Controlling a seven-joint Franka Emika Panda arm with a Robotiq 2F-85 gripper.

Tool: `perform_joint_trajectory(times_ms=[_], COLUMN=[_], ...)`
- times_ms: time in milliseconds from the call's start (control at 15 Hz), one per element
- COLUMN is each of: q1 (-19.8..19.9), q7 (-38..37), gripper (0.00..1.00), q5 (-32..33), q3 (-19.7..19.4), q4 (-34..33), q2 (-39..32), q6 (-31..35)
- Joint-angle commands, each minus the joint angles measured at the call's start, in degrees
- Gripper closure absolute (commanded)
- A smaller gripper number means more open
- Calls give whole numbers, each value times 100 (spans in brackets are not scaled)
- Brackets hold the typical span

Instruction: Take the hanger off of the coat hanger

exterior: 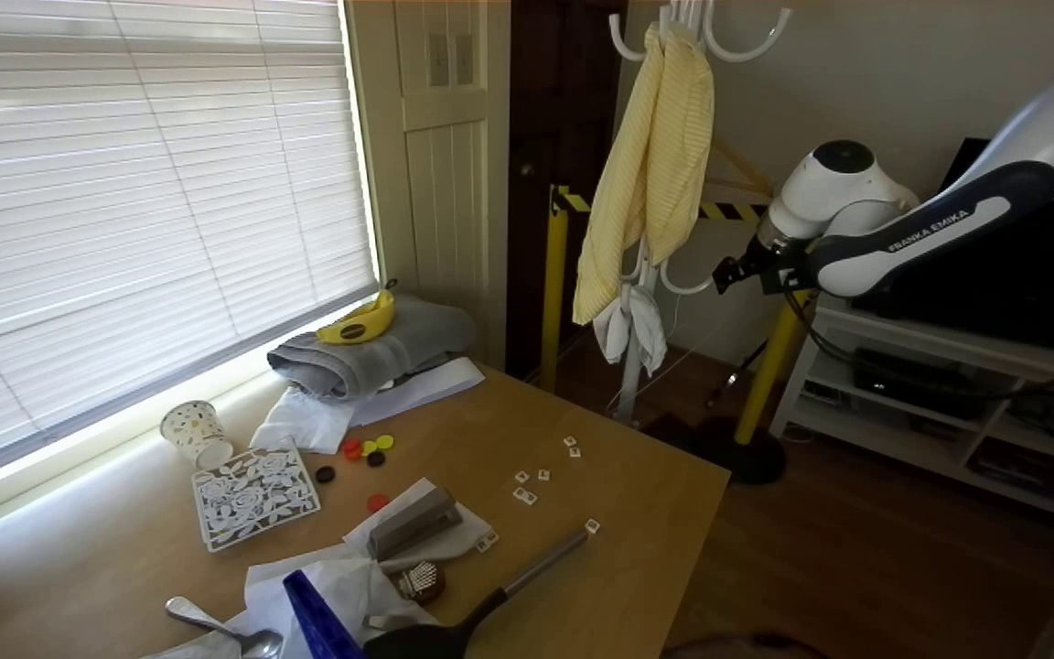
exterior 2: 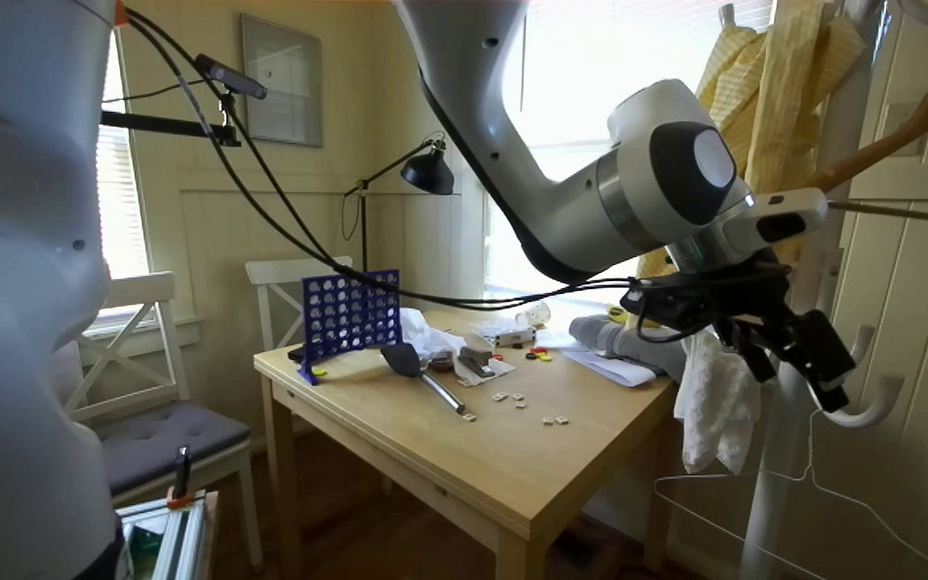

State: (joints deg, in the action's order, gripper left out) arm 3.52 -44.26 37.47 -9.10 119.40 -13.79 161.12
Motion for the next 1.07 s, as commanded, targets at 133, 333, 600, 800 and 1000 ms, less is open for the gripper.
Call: perform_joint_trajectory(times_ms=[133,333,600,800,1000], q1=[1,-173,-461,-634,-779], q7=[2,-275,-542,-677,-746], gripper=[0,0,0,0,0], q5=[0,321,816,1002,1026], q3=[0,-80,-239,-371,-502], q4=[3,-315,-823,-1327,-1873], q2=[22,-355,-855,-1305,-1734], q6=[0,12,-114,-287,-448])
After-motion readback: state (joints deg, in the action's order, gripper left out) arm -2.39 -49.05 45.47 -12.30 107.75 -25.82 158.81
